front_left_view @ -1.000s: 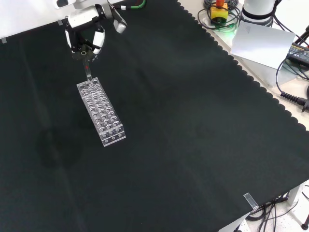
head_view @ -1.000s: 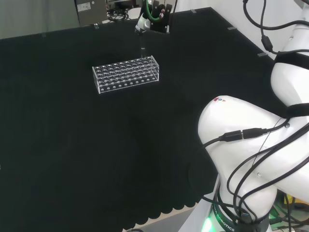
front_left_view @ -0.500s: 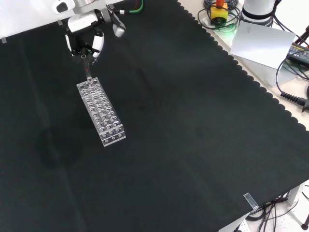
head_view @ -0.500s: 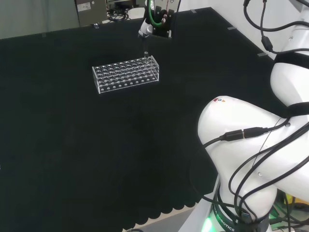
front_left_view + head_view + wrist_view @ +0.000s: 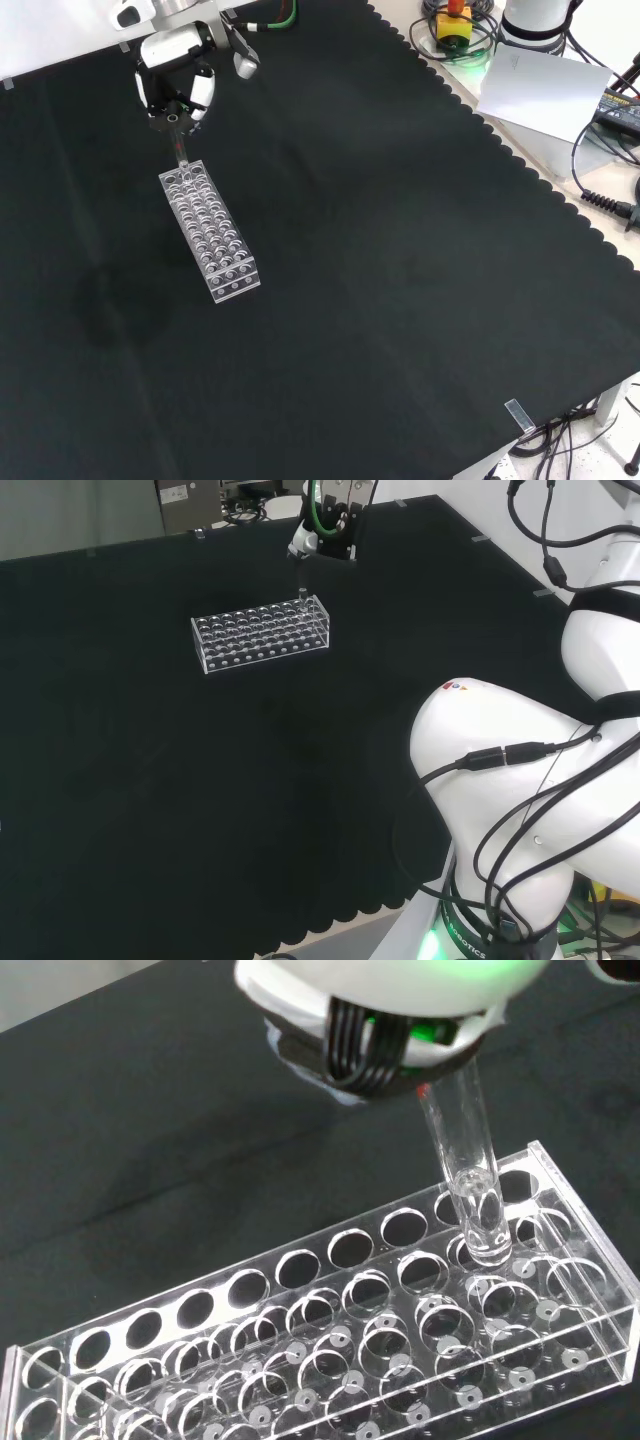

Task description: Put the test tube back in the rack.

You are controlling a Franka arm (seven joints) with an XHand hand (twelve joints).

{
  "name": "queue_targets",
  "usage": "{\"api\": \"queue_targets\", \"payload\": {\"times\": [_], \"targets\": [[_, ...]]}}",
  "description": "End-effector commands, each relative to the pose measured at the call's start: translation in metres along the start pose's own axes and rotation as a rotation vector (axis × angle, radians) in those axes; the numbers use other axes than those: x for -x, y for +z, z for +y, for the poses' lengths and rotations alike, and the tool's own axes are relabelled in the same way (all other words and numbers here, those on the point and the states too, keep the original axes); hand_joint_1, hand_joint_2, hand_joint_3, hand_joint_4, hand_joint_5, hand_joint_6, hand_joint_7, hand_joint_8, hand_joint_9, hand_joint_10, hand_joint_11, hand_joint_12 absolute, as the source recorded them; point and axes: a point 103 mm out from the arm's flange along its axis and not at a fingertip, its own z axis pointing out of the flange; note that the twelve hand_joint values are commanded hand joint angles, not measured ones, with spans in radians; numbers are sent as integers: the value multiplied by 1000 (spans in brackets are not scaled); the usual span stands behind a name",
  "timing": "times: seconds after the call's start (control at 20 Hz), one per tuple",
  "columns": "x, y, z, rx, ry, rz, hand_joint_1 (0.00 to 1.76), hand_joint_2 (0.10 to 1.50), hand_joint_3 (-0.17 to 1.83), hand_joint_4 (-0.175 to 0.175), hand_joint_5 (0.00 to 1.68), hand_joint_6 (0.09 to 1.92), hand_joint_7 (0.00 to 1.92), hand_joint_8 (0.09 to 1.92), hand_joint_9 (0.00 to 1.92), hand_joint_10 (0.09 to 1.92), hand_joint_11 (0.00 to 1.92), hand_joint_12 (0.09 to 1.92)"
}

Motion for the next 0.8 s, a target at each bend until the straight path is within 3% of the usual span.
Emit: {"api": "queue_targets", "payload": {"times": [0.05, 0.8], "targets": [[-3, -1, 3, -3, 2, 9, 1329, 750, 438, -175, 1404, 87, 1416, 595, 1659, 463, 1277, 877], [-2, 5, 8, -17, 5, 0, 1329, 749, 439, -175, 1405, 87, 1416, 595, 1658, 465, 1277, 877]]}}
